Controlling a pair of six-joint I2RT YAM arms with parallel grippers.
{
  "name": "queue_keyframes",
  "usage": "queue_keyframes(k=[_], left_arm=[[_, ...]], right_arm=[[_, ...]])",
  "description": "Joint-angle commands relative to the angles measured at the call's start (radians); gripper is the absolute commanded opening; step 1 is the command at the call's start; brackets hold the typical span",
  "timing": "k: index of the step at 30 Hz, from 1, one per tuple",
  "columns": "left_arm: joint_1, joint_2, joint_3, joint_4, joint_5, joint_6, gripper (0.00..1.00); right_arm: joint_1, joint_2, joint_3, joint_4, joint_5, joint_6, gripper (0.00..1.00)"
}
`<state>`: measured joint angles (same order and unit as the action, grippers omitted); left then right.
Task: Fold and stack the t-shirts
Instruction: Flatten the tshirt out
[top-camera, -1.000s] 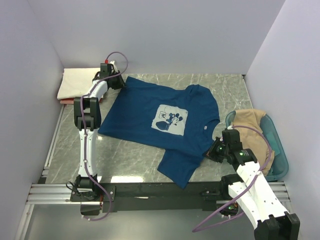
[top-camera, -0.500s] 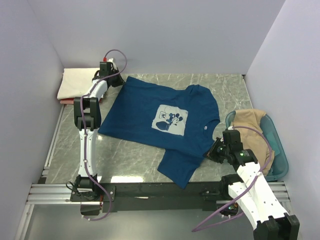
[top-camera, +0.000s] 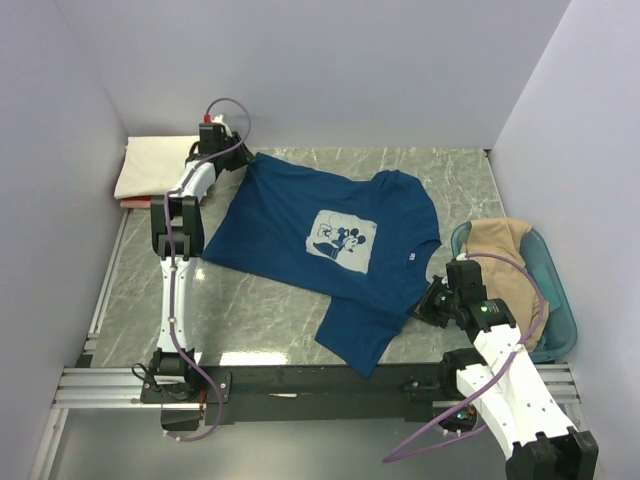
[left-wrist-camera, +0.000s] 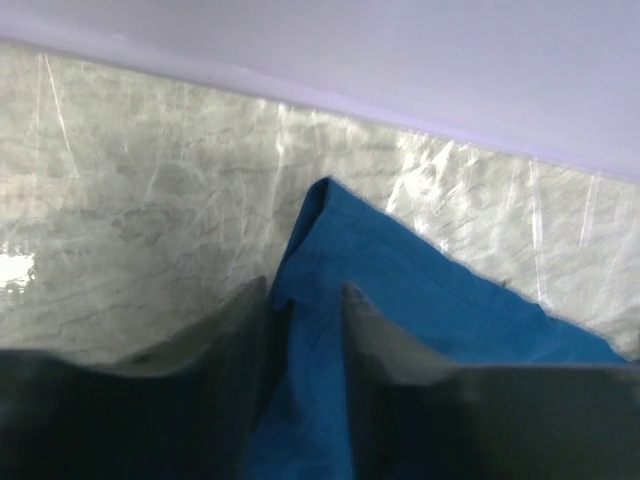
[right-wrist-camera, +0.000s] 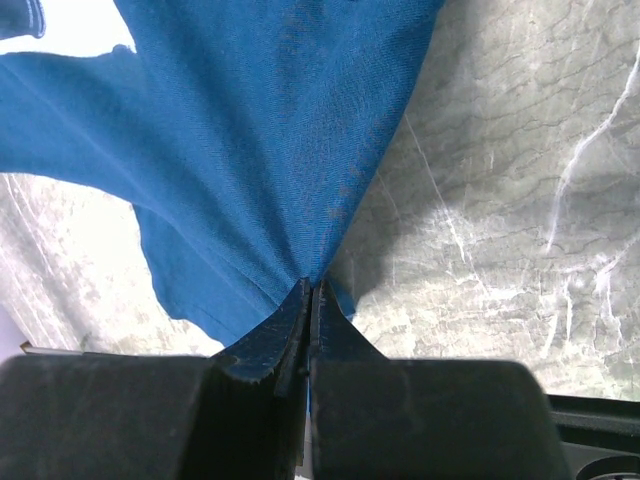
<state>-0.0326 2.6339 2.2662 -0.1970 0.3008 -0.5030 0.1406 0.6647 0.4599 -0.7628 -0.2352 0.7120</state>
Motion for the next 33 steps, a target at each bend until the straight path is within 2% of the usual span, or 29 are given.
queue_keyframes(k=[1,3,7,10,11,12,14,15,17,18,19,20,23,25,29,33], left_arm=[[0.017,-0.098,-0.008,0.071,0.035,-0.029,0.49],[0.023,-0.149,-0.060,0.084,0.035,-0.029,0.58],[0.030,-0.328,-0.167,0.076,0.025,-0.040,0.62],[0.030,-0.472,-0.295,0.028,-0.028,-0.086,0.56],[0.030,-0.514,-0.342,0.021,-0.085,-0.100,0.54],[0.030,-0.555,-0.440,-0.016,-0.126,-0.139,0.48],[0.030,-0.681,-0.543,-0.056,-0.230,-0.192,0.43],[0.027,-0.719,-0.642,-0.106,-0.274,-0.212,0.36],[0.028,-0.842,-0.764,-0.127,-0.298,-0.268,0.31],[0.028,-0.886,-0.895,-0.139,-0.389,-0.299,0.28],[0.026,-0.984,-0.971,-0.121,-0.408,-0.327,0.27],[0.028,-1.033,-1.113,-0.102,-0.428,-0.350,0.27],[0.026,-1.204,-1.317,-0.107,-0.468,-0.408,0.24],[0.028,-1.296,-1.388,-0.128,-0.499,-0.436,0.23],[0.028,-1.394,-1.566,-0.102,-0.467,-0.486,0.20],[0.028,-1.417,-1.634,-0.035,-0.457,-0.513,0.24]], right_arm=[[-0.007,0.003,0.016,0.013,-0.016,-0.014,0.00],[-0.007,0.013,0.013,0.037,-0.030,-0.013,0.00],[-0.007,0.023,0.010,0.074,-0.041,-0.017,0.00],[-0.009,0.015,0.006,0.097,-0.045,-0.019,0.00],[-0.007,0.016,0.008,0.105,-0.052,-0.026,0.00],[-0.007,0.018,0.010,0.109,-0.058,-0.028,0.00],[-0.007,0.022,0.008,0.126,-0.087,-0.036,0.00],[-0.009,0.026,0.010,0.131,-0.096,-0.040,0.00],[-0.007,0.033,0.016,0.140,-0.113,-0.051,0.00],[-0.009,0.036,0.019,0.145,-0.118,-0.052,0.00],[-0.007,0.042,0.022,0.146,-0.119,-0.057,0.00],[-0.009,0.053,0.026,0.154,-0.128,-0.068,0.00],[-0.009,0.081,0.026,0.175,-0.153,-0.083,0.00],[-0.009,0.088,0.022,0.184,-0.165,-0.088,0.00],[-0.010,0.092,0.022,0.189,-0.158,-0.095,0.00],[-0.010,0.093,0.016,0.197,-0.161,-0.089,0.00]])
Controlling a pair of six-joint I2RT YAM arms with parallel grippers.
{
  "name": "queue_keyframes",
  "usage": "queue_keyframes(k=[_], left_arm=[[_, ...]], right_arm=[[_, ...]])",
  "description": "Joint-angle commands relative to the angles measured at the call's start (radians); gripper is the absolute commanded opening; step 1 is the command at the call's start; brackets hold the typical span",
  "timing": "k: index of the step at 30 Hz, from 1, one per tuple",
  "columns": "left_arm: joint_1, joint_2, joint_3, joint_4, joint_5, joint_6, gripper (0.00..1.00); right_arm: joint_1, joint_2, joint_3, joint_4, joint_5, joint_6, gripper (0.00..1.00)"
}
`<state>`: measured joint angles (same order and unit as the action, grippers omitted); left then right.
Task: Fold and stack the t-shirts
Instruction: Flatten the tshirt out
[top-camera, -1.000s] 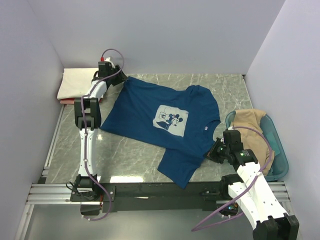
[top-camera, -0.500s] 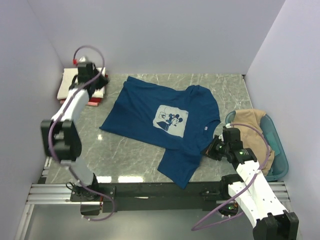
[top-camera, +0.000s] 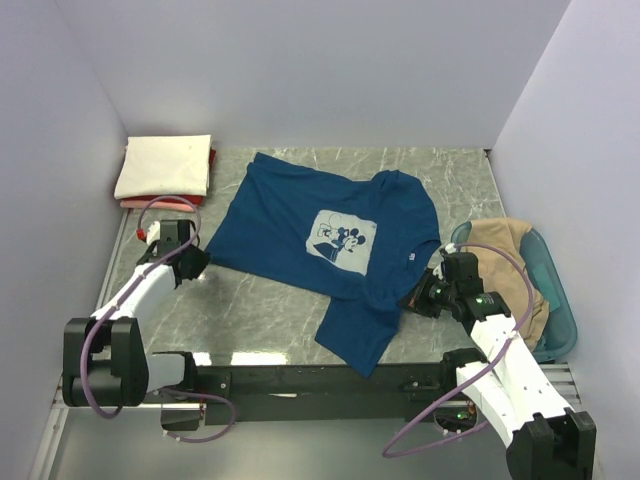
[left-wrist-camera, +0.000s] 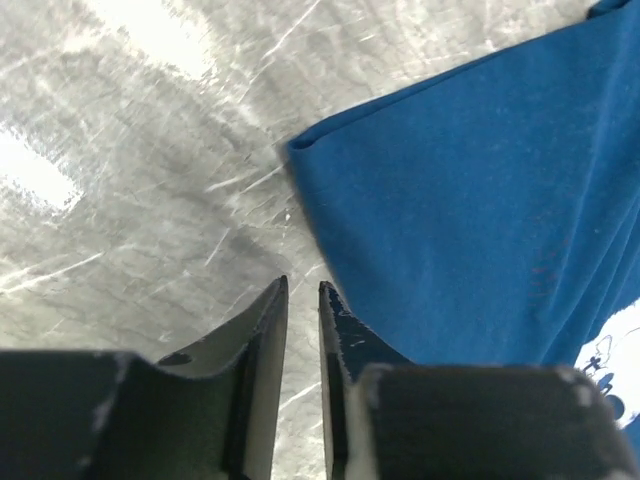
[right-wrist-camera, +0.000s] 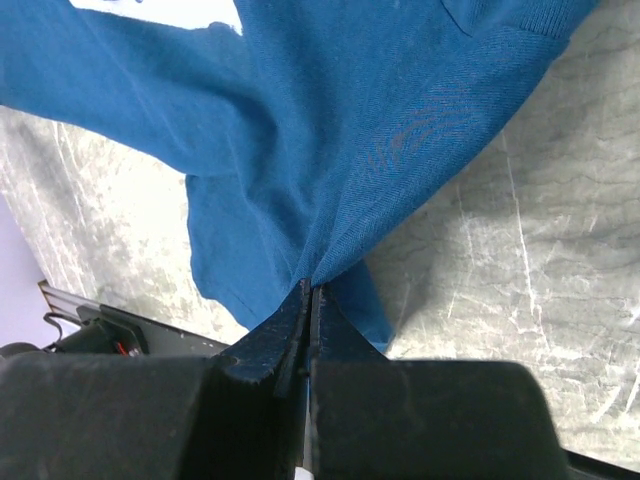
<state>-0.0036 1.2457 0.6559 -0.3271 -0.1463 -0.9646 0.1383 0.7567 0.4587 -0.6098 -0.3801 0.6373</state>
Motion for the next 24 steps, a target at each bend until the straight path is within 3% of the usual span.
queue_keyframes(k=[1,4,8,17,24], left_arm=[[0.001,-0.010,-0.024,0.100,-0.003,-0.052,0.25],[-0.001,0.049,-0.006,0.117,-0.001,-0.062,0.33],[0.001,0.090,0.001,0.155,-0.013,-0.068,0.35],[0.001,0.176,0.005,0.207,-0.071,-0.086,0.35],[0.001,0.204,0.022,0.227,-0.090,-0.083,0.30]], right_arm=[[-0.006,0.003,0.017,0.044,-0.016,-0.011,0.00],[-0.008,0.009,0.015,0.044,-0.010,-0.013,0.00],[-0.008,0.009,0.014,0.041,-0.003,-0.016,0.00],[-0.008,0.021,0.018,0.044,0.003,-0.010,0.00],[-0.009,0.016,0.023,0.050,0.017,0.001,0.00]])
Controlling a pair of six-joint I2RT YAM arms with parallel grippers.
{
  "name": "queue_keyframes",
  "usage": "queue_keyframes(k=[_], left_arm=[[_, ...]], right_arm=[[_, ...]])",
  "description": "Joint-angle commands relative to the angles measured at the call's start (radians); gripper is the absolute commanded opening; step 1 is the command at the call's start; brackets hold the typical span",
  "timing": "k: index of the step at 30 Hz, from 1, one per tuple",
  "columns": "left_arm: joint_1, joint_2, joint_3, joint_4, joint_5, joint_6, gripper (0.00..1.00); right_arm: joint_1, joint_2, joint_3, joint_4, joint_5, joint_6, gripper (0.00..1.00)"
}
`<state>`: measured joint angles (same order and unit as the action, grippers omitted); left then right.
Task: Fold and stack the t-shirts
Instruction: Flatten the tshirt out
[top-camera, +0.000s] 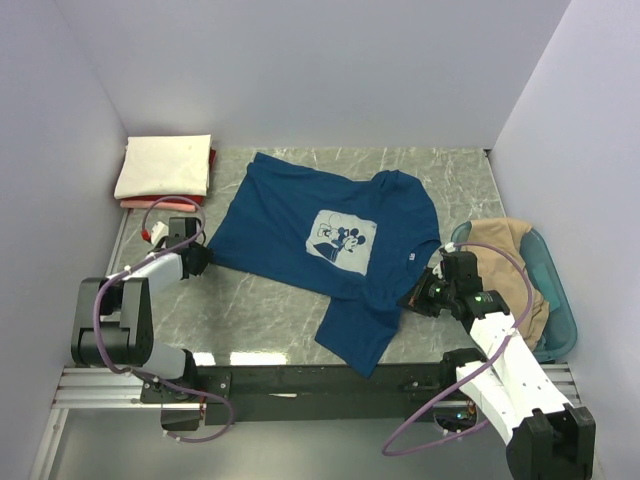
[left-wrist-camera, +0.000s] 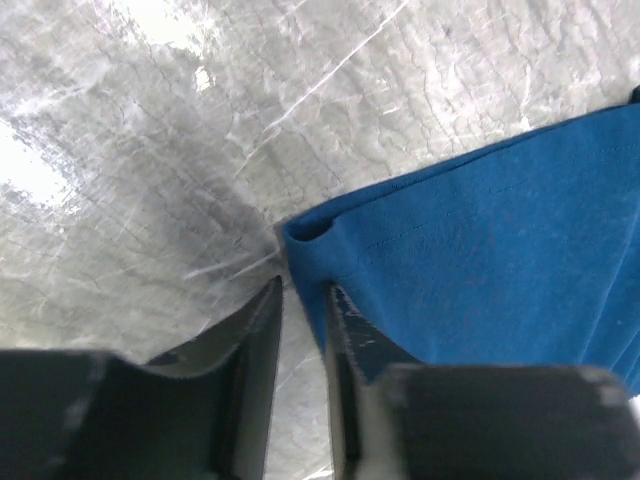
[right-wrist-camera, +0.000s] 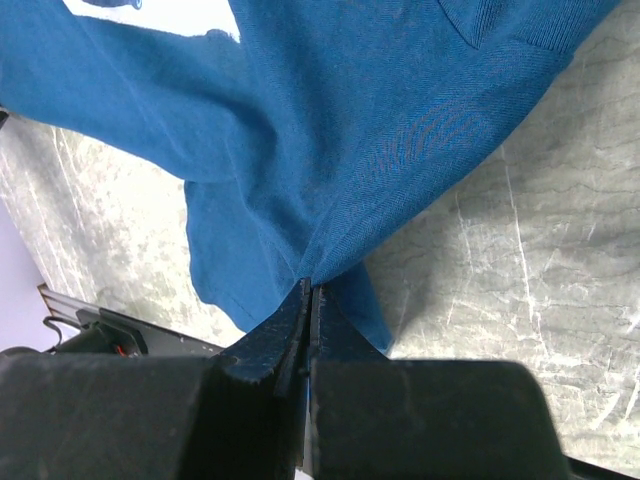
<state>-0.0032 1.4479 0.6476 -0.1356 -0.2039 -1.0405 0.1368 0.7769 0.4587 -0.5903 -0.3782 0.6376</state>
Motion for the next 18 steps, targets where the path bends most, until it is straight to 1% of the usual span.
queue_keyframes(k=[1,2,4,7,8,10,16,18], left_arm=[[0.000,-0.003,0.026,0.045,-0.026,-0.003,0.27],[0.000,-0.010,0.023,0.053,-0.023,0.000,0.25],[0.000,-0.029,0.032,0.045,-0.023,0.008,0.27],[0.000,-0.067,0.020,0.043,-0.019,0.022,0.32],[-0.001,-0.079,0.011,0.045,-0.023,0.019,0.37],[0.000,-0.104,-0.008,0.063,-0.022,0.025,0.40],[0.000,-0.058,-0.008,0.067,-0.012,0.017,0.38],[0.000,-0.035,-0.006,0.065,-0.012,0.011,0.36]], right_arm=[[-0.008,-0.007,0.026,0.029,0.018,0.002,0.00],[-0.008,-0.010,0.026,0.029,0.021,0.002,0.00],[-0.006,-0.014,0.028,0.027,0.027,0.004,0.00],[-0.008,-0.021,0.026,0.027,0.030,0.002,0.00],[-0.006,-0.022,0.024,0.027,0.035,0.002,0.00],[-0.008,-0.021,0.020,0.032,0.033,-0.001,0.00],[-0.006,-0.011,0.015,0.041,0.024,-0.004,0.00],[-0.006,-0.011,0.017,0.040,0.027,-0.007,0.00]])
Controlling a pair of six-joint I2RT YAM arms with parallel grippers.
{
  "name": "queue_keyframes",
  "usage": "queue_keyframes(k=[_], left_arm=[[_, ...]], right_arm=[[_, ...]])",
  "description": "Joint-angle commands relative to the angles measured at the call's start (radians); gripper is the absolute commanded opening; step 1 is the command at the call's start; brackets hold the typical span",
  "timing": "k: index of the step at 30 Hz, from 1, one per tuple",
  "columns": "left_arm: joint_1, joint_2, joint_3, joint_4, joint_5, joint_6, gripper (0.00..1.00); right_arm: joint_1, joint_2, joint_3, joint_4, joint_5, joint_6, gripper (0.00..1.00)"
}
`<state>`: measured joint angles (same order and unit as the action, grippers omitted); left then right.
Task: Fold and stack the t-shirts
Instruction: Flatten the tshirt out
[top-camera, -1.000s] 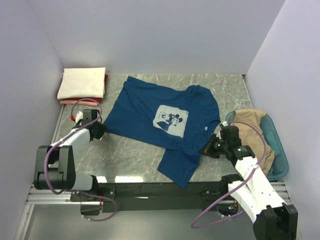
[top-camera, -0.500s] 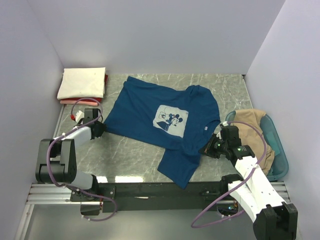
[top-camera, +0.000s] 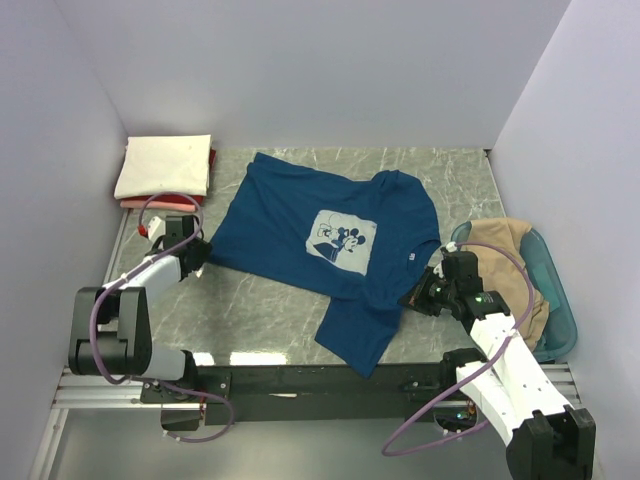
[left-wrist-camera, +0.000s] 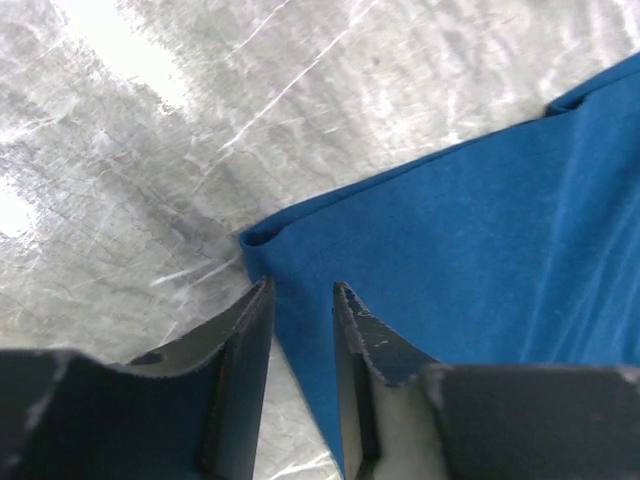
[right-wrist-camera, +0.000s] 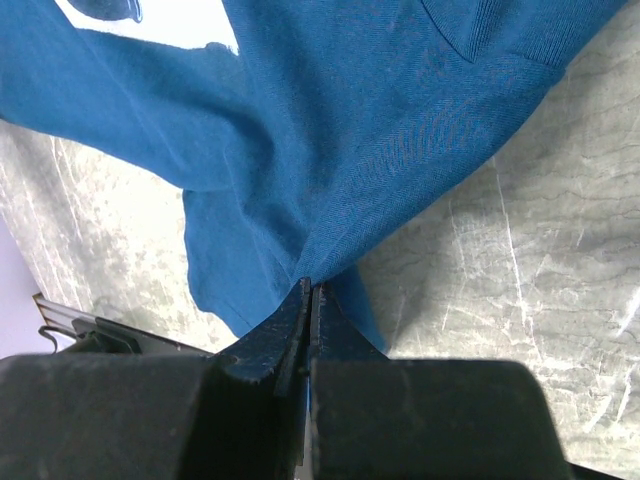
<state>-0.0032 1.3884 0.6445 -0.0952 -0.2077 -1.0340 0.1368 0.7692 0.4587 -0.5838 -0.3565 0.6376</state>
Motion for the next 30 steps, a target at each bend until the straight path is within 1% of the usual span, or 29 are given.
queue_keyframes(k=[1,3,6,15,22,26,27,29,30], left_arm=[[0.000,0.026,0.004,0.019,-0.013,0.002,0.34],[0.000,0.020,0.000,0.005,-0.025,-0.009,0.34],[0.000,-0.003,-0.023,-0.003,-0.036,-0.021,0.36],[-0.001,0.017,-0.029,-0.021,-0.048,-0.020,0.36],[0.000,0.057,-0.011,-0.011,-0.050,-0.017,0.35],[-0.001,0.104,0.007,0.011,-0.044,-0.018,0.34],[0.000,0.109,0.015,0.018,-0.039,-0.018,0.34],[0.000,0.121,0.023,0.037,-0.026,-0.014,0.25],[0.000,0.123,0.041,0.035,-0.012,-0.012,0.19]], right_arm=[[-0.006,-0.002,0.017,0.033,0.004,-0.007,0.00],[-0.006,-0.005,0.012,0.033,0.004,-0.006,0.00],[-0.006,-0.001,0.009,0.039,0.002,-0.006,0.00],[-0.008,0.012,0.000,0.058,0.001,-0.003,0.00],[-0.008,0.021,0.008,0.062,0.004,-0.006,0.00],[-0.009,0.030,0.031,0.065,0.002,0.002,0.00],[-0.009,0.031,0.037,0.065,0.007,0.001,0.00],[-0.009,0.038,0.063,0.062,0.013,0.001,0.00],[-0.012,0.044,0.073,0.059,0.016,0.002,0.00]])
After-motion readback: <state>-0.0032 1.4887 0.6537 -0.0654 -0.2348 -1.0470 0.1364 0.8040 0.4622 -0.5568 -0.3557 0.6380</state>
